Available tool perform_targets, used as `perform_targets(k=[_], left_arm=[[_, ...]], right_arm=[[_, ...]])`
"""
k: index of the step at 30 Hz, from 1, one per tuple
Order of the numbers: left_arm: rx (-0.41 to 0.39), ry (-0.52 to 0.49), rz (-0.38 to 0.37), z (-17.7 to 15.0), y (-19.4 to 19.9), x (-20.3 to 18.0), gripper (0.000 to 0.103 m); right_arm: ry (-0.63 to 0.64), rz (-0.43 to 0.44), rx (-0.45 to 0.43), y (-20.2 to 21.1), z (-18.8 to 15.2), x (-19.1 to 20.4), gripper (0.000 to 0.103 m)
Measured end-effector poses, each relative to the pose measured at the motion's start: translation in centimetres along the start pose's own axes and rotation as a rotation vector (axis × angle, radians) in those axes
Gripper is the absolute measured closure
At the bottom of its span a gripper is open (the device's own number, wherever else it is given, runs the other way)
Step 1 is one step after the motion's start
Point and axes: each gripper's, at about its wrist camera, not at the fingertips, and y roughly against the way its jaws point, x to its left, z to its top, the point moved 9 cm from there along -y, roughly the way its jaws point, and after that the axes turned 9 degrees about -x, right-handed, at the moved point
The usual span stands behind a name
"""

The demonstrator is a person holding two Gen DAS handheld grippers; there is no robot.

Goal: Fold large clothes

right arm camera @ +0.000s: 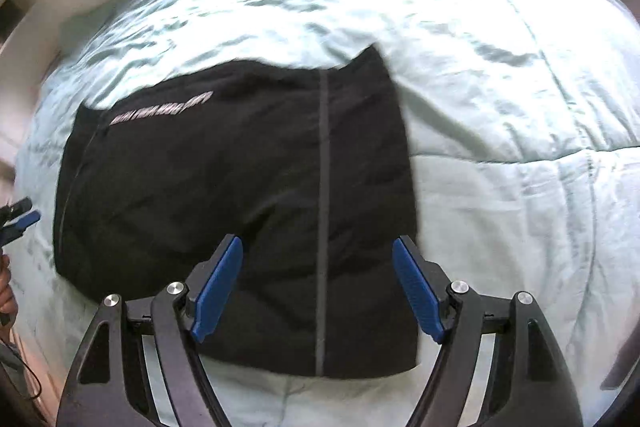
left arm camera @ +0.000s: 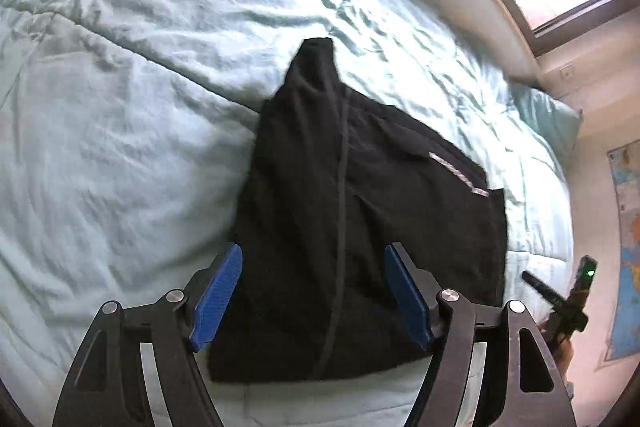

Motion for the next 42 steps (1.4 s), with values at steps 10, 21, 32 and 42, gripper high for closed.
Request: perform_targets(k=[10, 21, 32, 42], left_arm=[[0.118, 0.052, -0.05, 0.3, -6.9, 1.9, 0.028], [0.181, 0.156, -0.134, -1.1, -11.1, 2.4, 0.028], [0.173, 0.313, -0.291, -1.4, -12.6, 2.1, 0.029], [0.204, 0.371, -0.38, -2.0, -13.8, 1.5, 0.034]], right_arm=[[-0.134, 0.012, 0.024, -5.0, 2.2, -4.0, 0.024], [-0.329, 0.222, 0.116, -11.1, 0.0, -4.9, 0.022], [-0.462, 0.413, 0.15, -14.7, -0.9, -4.4, 0.01], [-0.422, 0.567, 0.187, -15.3, -0.2, -1.4, 0.029]])
